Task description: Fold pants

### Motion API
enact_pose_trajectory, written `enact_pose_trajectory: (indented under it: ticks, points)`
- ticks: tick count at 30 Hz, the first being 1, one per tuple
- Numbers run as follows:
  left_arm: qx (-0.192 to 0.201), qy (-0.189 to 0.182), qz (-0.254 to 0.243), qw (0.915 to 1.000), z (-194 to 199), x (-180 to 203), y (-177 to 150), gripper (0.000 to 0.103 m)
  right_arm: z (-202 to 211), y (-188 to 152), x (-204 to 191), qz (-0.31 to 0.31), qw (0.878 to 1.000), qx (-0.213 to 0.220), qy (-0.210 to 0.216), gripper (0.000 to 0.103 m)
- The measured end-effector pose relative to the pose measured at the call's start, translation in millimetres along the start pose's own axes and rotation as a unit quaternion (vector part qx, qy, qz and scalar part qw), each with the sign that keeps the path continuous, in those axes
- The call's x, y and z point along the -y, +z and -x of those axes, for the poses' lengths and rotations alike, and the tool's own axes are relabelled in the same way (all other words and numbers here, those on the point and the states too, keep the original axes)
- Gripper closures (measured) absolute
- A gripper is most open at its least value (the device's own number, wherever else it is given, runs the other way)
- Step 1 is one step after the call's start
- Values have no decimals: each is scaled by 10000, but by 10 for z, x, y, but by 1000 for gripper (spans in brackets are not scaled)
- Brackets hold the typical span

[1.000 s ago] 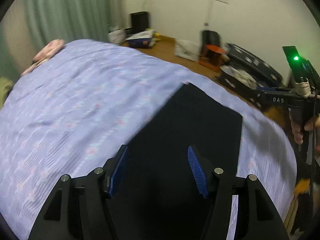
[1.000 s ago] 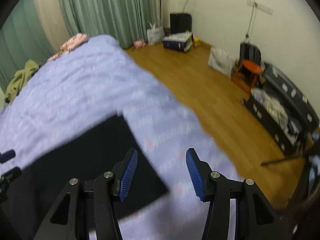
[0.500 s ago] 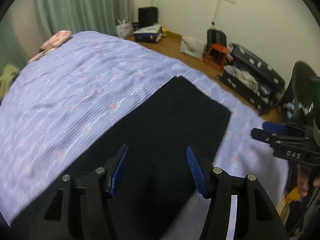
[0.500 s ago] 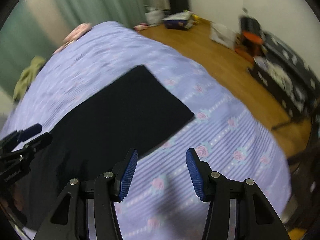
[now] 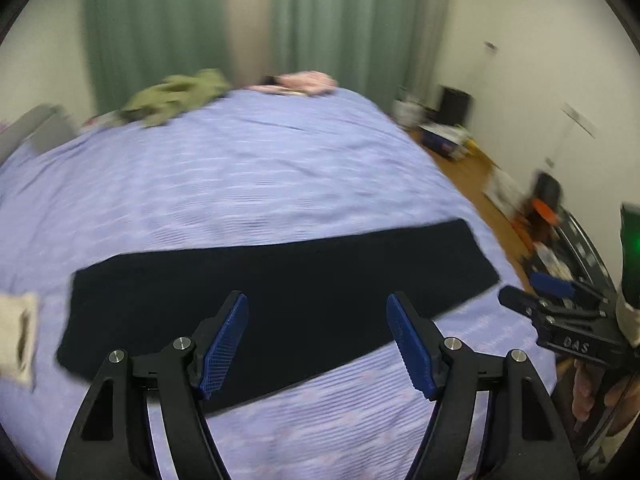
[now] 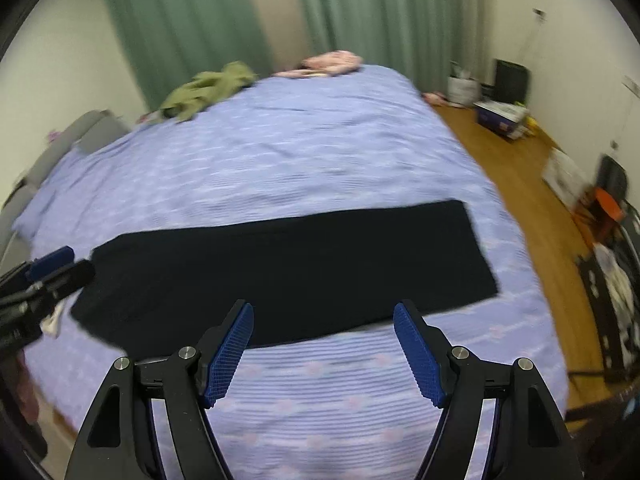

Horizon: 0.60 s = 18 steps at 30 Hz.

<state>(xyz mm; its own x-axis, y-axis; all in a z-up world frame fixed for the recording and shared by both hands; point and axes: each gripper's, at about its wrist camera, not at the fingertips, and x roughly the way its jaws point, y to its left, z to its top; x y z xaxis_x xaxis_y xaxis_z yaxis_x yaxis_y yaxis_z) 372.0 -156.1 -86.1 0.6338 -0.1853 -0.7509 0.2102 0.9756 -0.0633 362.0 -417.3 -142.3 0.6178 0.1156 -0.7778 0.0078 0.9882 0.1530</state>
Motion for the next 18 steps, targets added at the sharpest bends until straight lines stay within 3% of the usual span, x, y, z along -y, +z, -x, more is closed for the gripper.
enact_pose_trajectory:
  ticks: [6, 11, 18]
  points:
    - [17, 513, 571, 9970, 532, -815, -349, 32, 126, -19, -828, 429, 9973, 166, 566, 30]
    - [143, 664, 937, 9933, 859, -1523, -650, 32, 264, 5, -1590, 724, 9934, 345, 822, 30]
    - [185, 355, 952, 9946, 899, -2760, -849, 32, 245, -140, -2758, 768, 9939, 399, 687, 30]
